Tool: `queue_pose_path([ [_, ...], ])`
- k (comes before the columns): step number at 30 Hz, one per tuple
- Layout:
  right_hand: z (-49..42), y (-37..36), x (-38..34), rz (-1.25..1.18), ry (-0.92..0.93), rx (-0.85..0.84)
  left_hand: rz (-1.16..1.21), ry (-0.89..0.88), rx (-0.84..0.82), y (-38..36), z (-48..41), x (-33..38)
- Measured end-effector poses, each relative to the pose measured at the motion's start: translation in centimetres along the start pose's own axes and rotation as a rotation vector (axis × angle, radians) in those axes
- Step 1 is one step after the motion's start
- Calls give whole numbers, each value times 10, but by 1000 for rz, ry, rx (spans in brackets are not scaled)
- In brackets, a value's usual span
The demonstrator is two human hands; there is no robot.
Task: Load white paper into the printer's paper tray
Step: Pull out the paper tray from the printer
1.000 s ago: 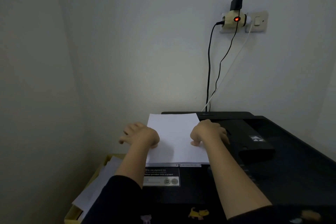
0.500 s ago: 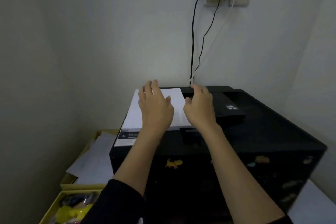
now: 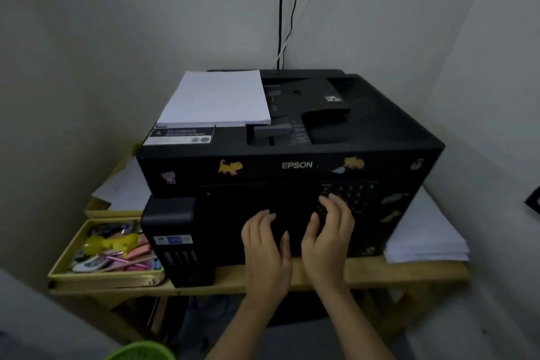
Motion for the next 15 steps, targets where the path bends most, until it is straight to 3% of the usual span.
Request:
queue_pose_path([
  [3,29,-27,54,-143,-388,-135,334,435,-224,-46,22,-49],
  [6,54,-55,93,-392,-845,-224,739,867,-310,-80,35,-76],
  [9,70,-85,115,-767,-1203,-250,991,1072,-311,-101,33,-88],
  [12,69,-108,121,-1137,-1259,-249,1291,1084,-229,-109,21,-87],
  [15,64,-116,126,-1323,-1225,-196,1367,1110,-132,-109,16,-91],
])
Point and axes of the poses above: each hand's wrist, its own z-axis away from the middle knuckle, its own y-axis out of the back of the hand, x = y × z, the point moved 8 cm from there along -z, towards the middle knuckle, and after that the axes turned 10 degrees about -x, right-handed, at the moved point
